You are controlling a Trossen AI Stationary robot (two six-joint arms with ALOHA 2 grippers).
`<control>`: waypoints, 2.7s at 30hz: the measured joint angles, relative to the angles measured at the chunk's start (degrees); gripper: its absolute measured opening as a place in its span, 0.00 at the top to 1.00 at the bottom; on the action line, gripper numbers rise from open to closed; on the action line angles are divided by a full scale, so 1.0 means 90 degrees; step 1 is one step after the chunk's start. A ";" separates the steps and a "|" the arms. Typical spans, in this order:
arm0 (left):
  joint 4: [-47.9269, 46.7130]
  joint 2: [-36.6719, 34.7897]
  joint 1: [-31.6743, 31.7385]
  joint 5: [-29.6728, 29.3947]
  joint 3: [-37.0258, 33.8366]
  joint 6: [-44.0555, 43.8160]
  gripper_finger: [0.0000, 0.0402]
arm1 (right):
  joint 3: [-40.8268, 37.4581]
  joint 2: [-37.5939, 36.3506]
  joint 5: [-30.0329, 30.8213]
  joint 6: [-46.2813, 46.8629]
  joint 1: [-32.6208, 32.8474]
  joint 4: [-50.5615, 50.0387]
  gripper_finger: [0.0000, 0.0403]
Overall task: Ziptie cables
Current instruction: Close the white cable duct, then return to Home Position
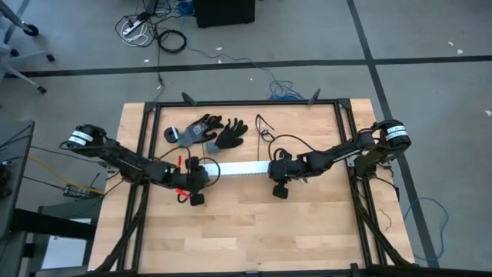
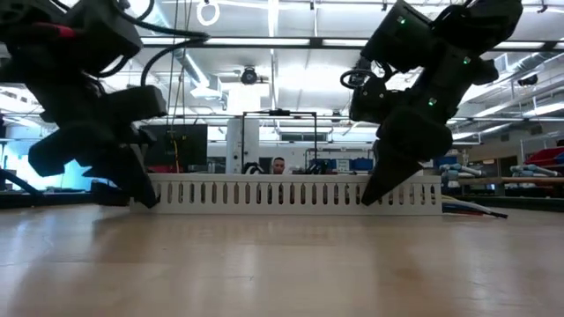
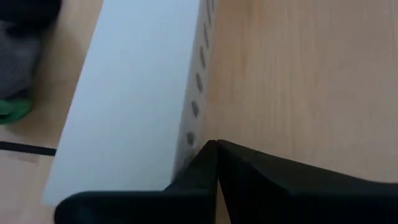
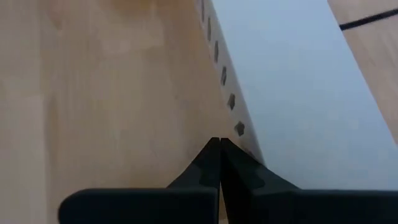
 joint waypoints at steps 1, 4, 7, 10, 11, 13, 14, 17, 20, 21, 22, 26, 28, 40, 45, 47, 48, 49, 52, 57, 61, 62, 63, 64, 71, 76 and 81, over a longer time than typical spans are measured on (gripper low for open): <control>0.0048 -0.0005 0.0043 0.0009 -0.0007 0.0041 1.00 | 0.0000 0.0000 0.0012 -0.0065 -0.0030 0.0007 1.00; 0.0197 -0.0122 0.0043 0.0121 0.0070 0.0215 1.00 | 0.0000 -0.0010 -0.0021 -0.0179 -0.0064 0.0130 1.00; 0.0293 -0.0369 0.0010 0.0248 0.0276 0.0493 1.00 | 0.0000 -0.0178 -0.0032 -0.0238 0.0016 0.0260 1.00; 0.0275 -0.0701 0.0039 0.0250 0.0343 0.0857 1.00 | 0.0000 -0.0535 -0.0009 -0.0332 0.0108 0.0311 1.00; 0.0293 -0.0812 0.0086 0.0253 0.0361 0.1001 1.00 | 0.0000 -0.0696 -0.0011 -0.0399 0.0124 0.0296 1.00; 0.0259 -0.1091 0.0190 0.0248 0.0365 0.1201 1.00 | 0.0000 -0.1022 -0.0008 -0.0480 0.0138 0.0321 1.00; 0.0249 -0.1214 0.0244 0.0245 0.0365 0.1315 1.00 | 0.0000 -0.1183 -0.0001 -0.0544 0.0152 0.0298 1.00; 0.0256 -0.1715 0.0409 0.0247 0.0285 0.1655 1.00 | -0.0084 -0.1720 -0.0036 -0.0702 0.0184 0.0297 1.00; 0.0338 -0.2313 0.0644 0.0268 0.0120 0.1869 1.00 | -0.0412 -0.2349 -0.0183 -0.0751 0.0186 0.0494 1.00; 0.0272 -0.2553 0.0734 0.0333 0.0031 0.1959 1.00 | -0.0585 -0.2565 -0.0223 -0.0752 0.0161 0.0657 1.00; 0.0270 -0.2787 0.0819 0.0430 -0.0049 0.2010 1.00 | -0.0780 -0.2789 -0.0301 -0.0762 0.0136 0.0886 1.00; 0.0332 -0.3675 0.1186 0.0812 -0.0341 0.2194 1.00 | -0.1725 -0.3670 -0.0881 -0.0749 -0.0123 0.2026 1.00; 0.0358 -0.4006 0.1412 0.1088 -0.0456 0.2291 1.00 | -0.2135 -0.4058 -0.1181 -0.0706 -0.0313 0.2596 1.00; 0.0462 -0.5064 0.2944 0.2669 -0.0851 0.2345 1.00 | -0.2890 -0.5182 -0.2681 -0.0731 -0.1760 0.3046 0.98; 0.0464 -0.5316 0.3219 0.2757 -0.0845 0.2256 1.00 | -0.2893 -0.5323 -0.3057 -0.0869 -0.2143 0.2900 0.98; 0.0310 -0.5441 0.3249 0.2729 -0.0851 0.2147 1.00 | -0.2968 -0.5367 -0.3066 -0.0911 -0.2179 0.2945 0.98; 0.0294 -0.5484 0.3248 0.2722 -0.0857 0.2130 1.00 | -0.3062 -0.5418 -0.3066 -0.0914 -0.2187 0.2946 0.98; 0.0349 -0.5517 0.3246 0.2720 -0.0862 0.2121 1.00 | -0.3172 -0.5449 -0.3067 -0.0914 -0.2187 0.3059 0.98; 0.0884 -0.5741 0.3244 0.2696 -0.1277 0.1971 1.00 | -0.3702 -0.5630 -0.3028 -0.0834 -0.2185 0.3709 0.99; 0.1897 -0.6163 0.3244 0.2635 -0.2121 0.1631 1.00 | -0.4597 -0.5920 -0.2988 -0.0435 -0.2192 0.5036 0.99; 0.1908 -0.6437 0.3244 0.2541 -0.2369 0.1604 1.00 | -0.4624 -0.6046 -0.2682 -0.0430 -0.2191 0.4761 0.99; 0.1930 -0.6508 0.3244 0.2541 -0.2399 0.1624 1.00 | -0.4624 -0.6053 -0.2662 -0.0472 -0.2196 0.4756 0.99; 0.1871 -0.6578 0.3244 0.2534 -0.2424 0.1639 1.00 | -0.4624 -0.6068 -0.2665 -0.0519 -0.2194 0.4769 0.99; 0.1856 -0.6623 0.3244 0.2533 -0.2430 0.1648 1.00 | -0.4624 -0.6079 -0.2668 -0.0559 -0.2194 0.4777 0.99; 0.1817 -0.7144 0.3244 0.2528 -0.2430 0.1832 1.00 | -0.4629 -0.6166 -0.2667 -0.0736 -0.2197 0.4901 0.99; 0.1366 -0.7682 0.3244 0.2526 -0.2430 0.1840 1.00 | -0.4629 -0.6369 -0.2665 -0.0804 -0.2278 0.4938 0.99; 0.0782 -0.8319 0.3244 0.2402 -0.2430 0.1835 1.00 | -0.4631 -0.6704 -0.2709 -0.0871 -0.2478 0.4726 0.98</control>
